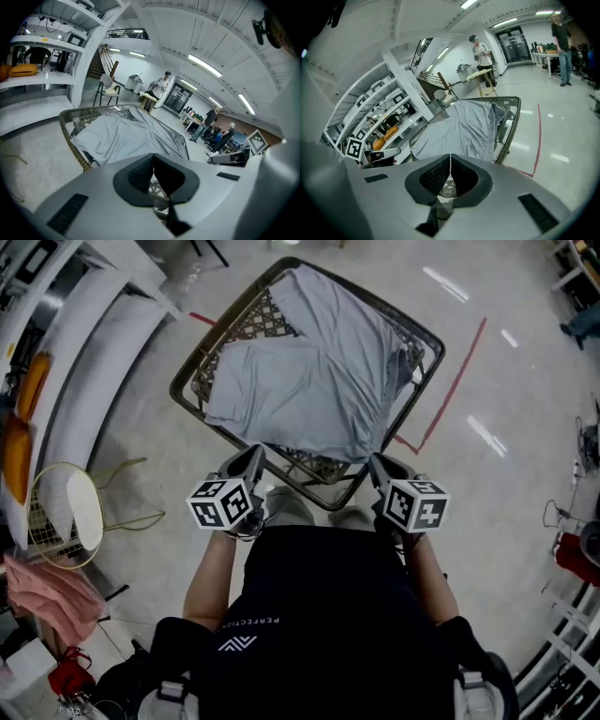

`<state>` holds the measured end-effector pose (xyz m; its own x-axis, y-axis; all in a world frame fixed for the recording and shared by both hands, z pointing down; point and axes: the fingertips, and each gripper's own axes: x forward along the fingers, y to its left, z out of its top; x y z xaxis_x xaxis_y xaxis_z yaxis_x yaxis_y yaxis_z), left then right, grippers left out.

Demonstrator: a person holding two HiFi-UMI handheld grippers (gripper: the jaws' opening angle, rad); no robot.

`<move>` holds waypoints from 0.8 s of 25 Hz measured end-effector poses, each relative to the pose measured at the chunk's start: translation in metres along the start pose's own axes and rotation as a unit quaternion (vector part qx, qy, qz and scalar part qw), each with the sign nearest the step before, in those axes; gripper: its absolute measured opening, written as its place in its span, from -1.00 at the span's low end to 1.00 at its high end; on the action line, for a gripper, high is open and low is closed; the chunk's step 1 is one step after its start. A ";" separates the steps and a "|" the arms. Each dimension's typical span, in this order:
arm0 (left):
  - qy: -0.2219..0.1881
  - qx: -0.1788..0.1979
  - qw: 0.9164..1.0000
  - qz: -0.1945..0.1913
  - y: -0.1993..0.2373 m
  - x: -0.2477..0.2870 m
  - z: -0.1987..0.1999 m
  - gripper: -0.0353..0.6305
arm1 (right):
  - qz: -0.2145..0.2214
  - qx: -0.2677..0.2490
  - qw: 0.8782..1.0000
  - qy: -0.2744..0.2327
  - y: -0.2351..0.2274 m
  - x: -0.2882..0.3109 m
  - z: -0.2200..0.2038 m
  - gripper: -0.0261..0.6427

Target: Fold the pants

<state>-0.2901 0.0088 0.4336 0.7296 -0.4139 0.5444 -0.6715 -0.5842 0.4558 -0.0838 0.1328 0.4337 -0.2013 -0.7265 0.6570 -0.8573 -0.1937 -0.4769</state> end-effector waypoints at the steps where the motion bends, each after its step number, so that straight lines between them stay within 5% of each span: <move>1: 0.007 0.003 1.000 -0.002 0.006 0.002 0.001 -0.87 | -0.006 0.007 1.000 -0.001 0.001 0.003 0.000 -0.82; 12: 0.085 0.080 0.993 -0.015 0.041 0.024 -0.006 -0.87 | -0.029 0.025 0.999 -0.006 0.003 0.015 -0.010 -0.81; 20: 0.123 0.093 0.987 -0.040 0.061 0.032 -0.008 -0.87 | -0.068 0.053 0.996 -0.014 -0.016 0.027 -0.026 -0.81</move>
<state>-0.3087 -0.0349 0.4842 0.7105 -0.1924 0.6769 -0.5610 -0.7356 0.3797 -0.0882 0.1332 0.4740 -0.0718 -0.7066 0.7040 -0.8204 -0.3595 -0.4446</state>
